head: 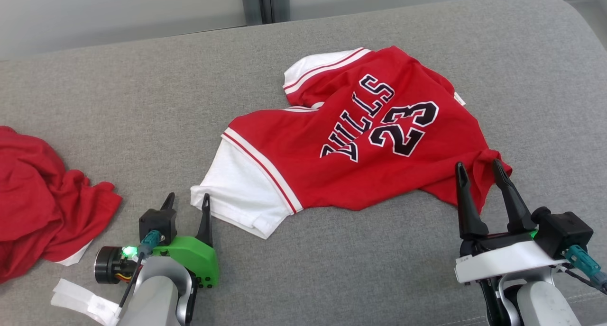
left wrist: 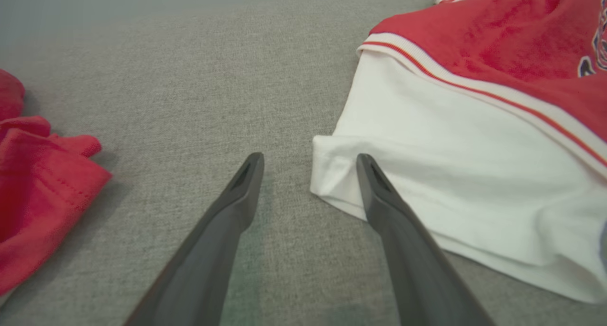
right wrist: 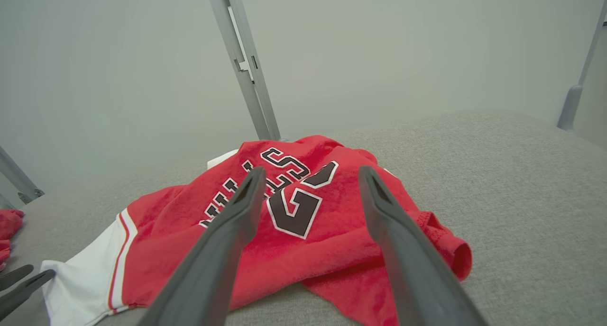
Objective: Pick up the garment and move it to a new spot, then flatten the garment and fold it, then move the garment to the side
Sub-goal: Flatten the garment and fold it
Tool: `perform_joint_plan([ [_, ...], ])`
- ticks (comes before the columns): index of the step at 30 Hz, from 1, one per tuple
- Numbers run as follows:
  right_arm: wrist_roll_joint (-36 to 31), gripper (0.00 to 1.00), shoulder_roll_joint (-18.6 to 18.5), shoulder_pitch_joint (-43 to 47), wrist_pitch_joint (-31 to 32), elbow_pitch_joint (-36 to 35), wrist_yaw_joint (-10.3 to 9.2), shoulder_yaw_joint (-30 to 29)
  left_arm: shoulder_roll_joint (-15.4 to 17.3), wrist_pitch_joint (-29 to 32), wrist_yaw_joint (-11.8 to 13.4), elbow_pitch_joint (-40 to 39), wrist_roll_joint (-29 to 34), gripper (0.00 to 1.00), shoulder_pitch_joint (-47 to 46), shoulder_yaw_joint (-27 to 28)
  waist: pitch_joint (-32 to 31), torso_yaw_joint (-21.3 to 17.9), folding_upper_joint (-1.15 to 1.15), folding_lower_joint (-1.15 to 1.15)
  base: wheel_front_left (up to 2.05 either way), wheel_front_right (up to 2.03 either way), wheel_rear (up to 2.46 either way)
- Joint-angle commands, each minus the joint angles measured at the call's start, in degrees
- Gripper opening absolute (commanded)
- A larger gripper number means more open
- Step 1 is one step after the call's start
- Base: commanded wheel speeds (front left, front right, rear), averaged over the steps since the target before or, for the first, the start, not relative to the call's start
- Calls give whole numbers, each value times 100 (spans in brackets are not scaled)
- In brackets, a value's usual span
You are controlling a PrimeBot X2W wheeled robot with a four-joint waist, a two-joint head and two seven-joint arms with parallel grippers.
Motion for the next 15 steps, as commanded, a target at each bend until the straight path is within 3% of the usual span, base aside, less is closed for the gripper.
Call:
perform_joint_plan([
  [1,-12,100,2,-76,-27,-28,2,-15,47,0,44,125,54,100,-147,39,26,-31,0,0,0,0,0],
  [9,-43,100,19,-80,-27,56,2,-59,36,6,-118,719,102,98,-354,-76,85,-95,0,0,0,0,0],
  [10,-46,100,19,-74,-27,76,2,-74,32,8,-165,742,94,75,-366,-96,88,-97,0,0,0,0,0],
  [11,-53,100,22,-69,-27,101,2,-91,28,10,-218,742,98,21,-378,-129,91,-97,0,0,0,0,0],
  [12,-61,100,24,-63,-27,122,2,-102,23,10,-254,732,96,0,-374,-147,91,-94,0,0,0,0,0],
  [15,-91,100,28,-33,-26,241,3,-188,14,8,-343,632,24,0,-329,-162,78,-69,0,0,0,0,0],
])
